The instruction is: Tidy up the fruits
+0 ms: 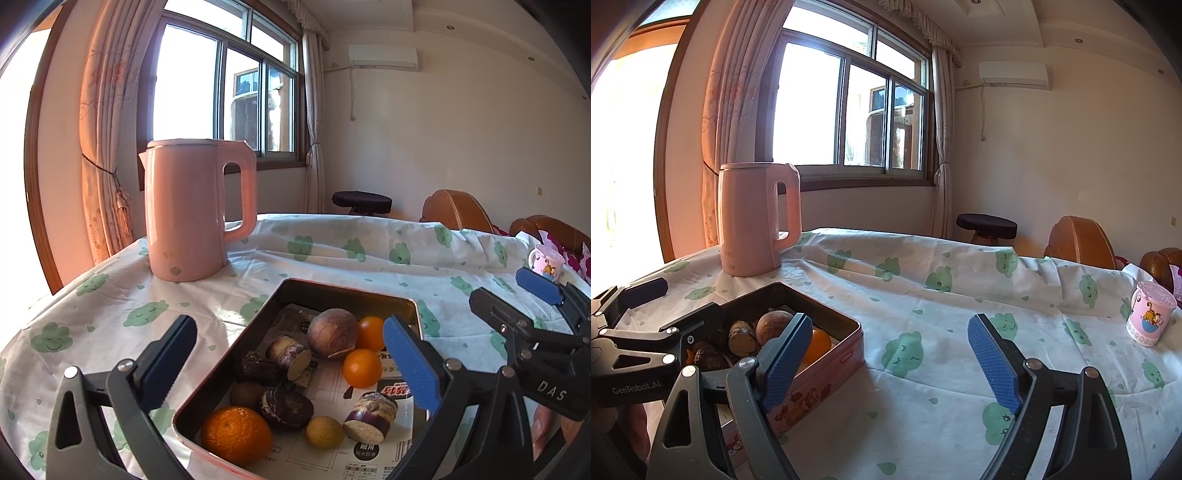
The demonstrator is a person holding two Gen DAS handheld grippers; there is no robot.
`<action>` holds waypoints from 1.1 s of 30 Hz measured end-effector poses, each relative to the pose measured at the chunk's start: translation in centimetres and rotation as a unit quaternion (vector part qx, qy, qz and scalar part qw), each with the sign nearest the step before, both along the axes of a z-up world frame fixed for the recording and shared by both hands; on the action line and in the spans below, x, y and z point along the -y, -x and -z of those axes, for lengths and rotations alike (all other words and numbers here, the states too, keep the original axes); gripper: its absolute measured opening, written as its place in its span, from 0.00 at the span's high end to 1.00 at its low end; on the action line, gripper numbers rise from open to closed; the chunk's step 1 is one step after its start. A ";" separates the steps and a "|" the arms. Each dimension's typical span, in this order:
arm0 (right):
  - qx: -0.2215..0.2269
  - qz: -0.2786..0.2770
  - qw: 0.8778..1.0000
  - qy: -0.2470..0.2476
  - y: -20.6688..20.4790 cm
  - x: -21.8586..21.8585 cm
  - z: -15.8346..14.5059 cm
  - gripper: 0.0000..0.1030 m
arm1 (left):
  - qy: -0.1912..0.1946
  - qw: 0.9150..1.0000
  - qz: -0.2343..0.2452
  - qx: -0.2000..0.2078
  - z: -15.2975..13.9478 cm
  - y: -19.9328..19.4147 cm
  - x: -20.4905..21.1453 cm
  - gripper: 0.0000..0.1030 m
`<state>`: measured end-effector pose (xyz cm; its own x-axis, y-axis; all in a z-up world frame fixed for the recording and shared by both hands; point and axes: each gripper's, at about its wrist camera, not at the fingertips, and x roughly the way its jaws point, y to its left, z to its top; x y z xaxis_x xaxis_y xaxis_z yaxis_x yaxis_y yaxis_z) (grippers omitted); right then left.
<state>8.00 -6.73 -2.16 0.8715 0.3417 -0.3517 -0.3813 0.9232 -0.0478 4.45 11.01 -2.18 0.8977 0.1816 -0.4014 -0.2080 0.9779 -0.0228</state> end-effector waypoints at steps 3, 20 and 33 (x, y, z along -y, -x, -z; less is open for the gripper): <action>0.001 0.002 1.000 -0.003 0.0 0.2 0.0 0.15 | -0.002 1.000 0.001 0.002 0.0 0.1 0.0 0.00; 0.002 0.008 1.000 -0.008 0.1 0.5 -0.1 0.14 | -0.010 1.000 0.005 0.004 -0.1 0.2 0.4 0.00; 0.001 0.008 1.000 -0.009 0.1 0.7 -0.1 0.14 | -0.018 1.000 0.015 0.014 -0.2 0.6 0.9 0.00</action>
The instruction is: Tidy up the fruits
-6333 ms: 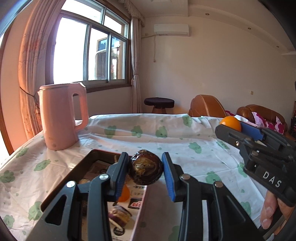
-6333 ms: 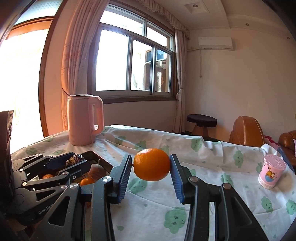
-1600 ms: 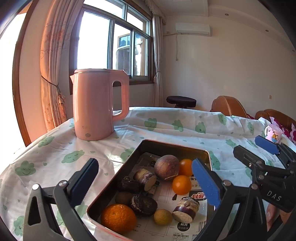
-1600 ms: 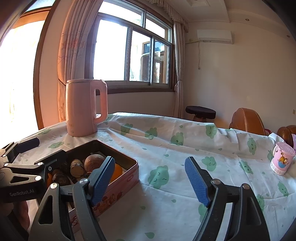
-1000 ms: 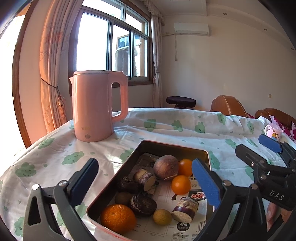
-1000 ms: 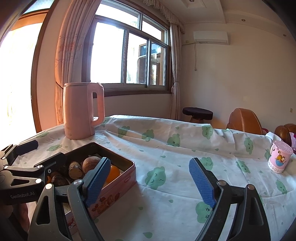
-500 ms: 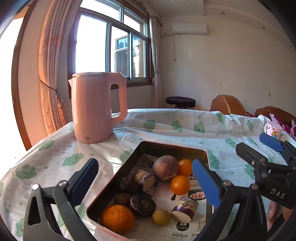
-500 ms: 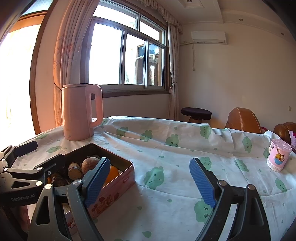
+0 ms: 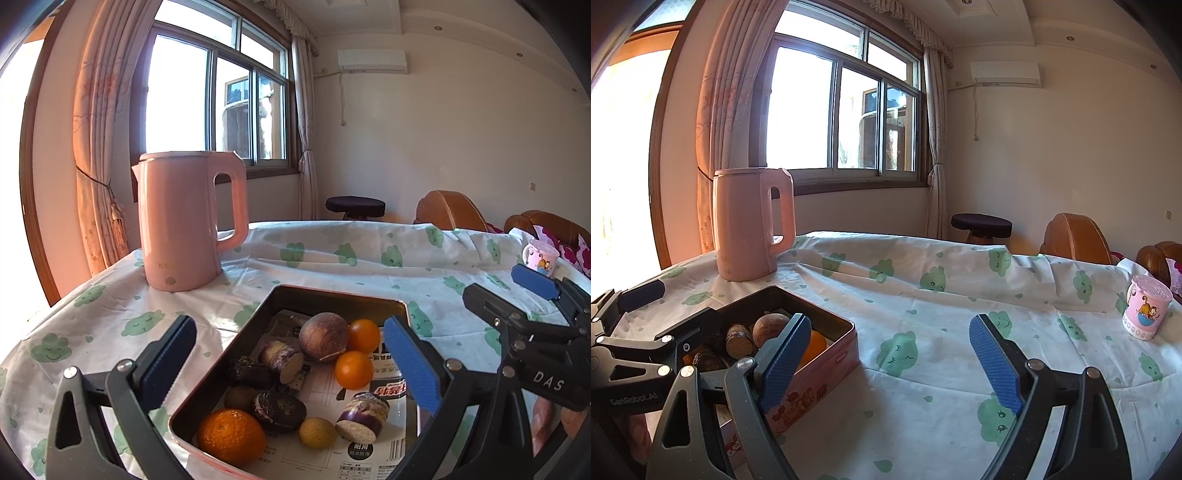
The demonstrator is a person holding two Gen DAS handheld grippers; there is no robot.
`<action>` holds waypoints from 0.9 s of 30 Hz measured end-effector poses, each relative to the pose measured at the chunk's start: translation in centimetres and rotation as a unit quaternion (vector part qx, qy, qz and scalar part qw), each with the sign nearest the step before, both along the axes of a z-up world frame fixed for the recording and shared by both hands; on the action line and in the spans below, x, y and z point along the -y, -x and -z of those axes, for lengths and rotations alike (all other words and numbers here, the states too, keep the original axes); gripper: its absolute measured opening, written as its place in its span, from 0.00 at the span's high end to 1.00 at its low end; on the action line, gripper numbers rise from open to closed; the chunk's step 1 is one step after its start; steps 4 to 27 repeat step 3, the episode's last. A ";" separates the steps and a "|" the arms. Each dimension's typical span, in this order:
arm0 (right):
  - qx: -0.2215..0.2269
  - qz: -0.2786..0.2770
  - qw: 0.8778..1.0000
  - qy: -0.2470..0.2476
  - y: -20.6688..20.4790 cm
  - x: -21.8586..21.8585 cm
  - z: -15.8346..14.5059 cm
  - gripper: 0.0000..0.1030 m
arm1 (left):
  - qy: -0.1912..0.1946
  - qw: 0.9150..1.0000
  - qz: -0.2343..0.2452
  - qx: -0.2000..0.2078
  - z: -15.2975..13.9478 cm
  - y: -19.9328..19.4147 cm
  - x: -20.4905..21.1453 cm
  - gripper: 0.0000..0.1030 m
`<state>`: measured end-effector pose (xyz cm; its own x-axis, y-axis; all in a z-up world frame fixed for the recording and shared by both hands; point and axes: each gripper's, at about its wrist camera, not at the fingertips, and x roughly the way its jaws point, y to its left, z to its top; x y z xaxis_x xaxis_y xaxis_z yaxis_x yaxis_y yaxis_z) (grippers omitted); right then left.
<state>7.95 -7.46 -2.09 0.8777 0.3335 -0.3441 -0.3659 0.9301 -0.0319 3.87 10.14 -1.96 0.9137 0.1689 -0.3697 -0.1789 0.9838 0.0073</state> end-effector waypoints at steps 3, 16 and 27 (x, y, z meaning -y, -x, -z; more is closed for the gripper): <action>-0.003 0.002 1.000 -0.007 -0.1 0.4 0.0 0.14 | -0.001 1.000 0.001 0.000 0.0 0.0 0.1 0.00; -0.003 0.002 1.000 -0.007 -0.1 0.4 0.0 0.14 | -0.001 1.000 0.001 0.000 0.0 0.0 0.1 0.00; -0.003 0.002 1.000 -0.007 -0.1 0.4 0.0 0.14 | -0.001 1.000 0.001 0.000 0.0 0.0 0.1 0.00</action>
